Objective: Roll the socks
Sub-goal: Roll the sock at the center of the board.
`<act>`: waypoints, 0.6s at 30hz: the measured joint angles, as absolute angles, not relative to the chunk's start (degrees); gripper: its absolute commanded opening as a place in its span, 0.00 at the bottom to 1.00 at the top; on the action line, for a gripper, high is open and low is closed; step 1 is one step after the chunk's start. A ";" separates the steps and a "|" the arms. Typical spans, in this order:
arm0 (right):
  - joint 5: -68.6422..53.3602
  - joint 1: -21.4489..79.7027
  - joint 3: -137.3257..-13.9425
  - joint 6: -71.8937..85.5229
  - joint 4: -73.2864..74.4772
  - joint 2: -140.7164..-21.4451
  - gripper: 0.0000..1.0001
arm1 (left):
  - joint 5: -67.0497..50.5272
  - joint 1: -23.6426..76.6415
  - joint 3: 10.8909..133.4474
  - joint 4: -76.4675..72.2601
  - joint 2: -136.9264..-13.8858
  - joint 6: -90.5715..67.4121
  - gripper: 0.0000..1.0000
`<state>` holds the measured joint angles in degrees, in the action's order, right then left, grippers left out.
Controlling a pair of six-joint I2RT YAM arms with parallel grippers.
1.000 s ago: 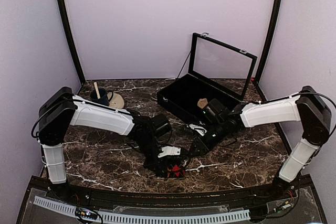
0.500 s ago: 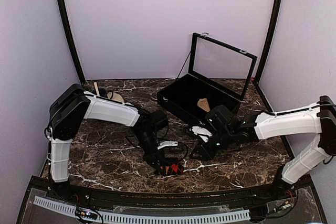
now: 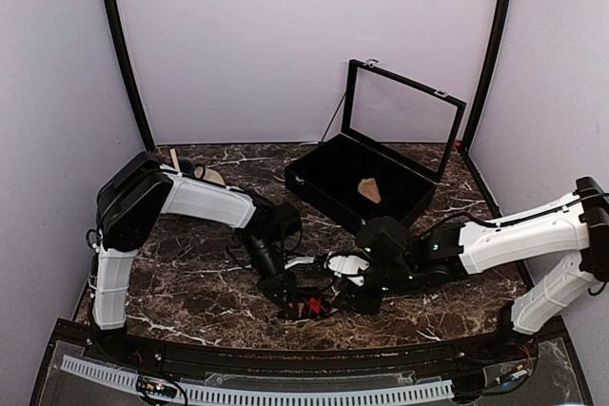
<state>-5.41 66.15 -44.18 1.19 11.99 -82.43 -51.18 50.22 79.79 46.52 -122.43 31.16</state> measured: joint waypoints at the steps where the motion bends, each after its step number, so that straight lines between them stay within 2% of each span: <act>1: -4.95 66.83 -44.58 0.75 11.94 -83.13 0.43 | -51.51 50.09 79.81 46.74 -122.58 31.31 0.01; 18: 1.39 73.65 -53.63 -7.79 12.67 -96.42 0.46 | -53.41 48.56 79.81 49.30 -123.44 33.93 0.01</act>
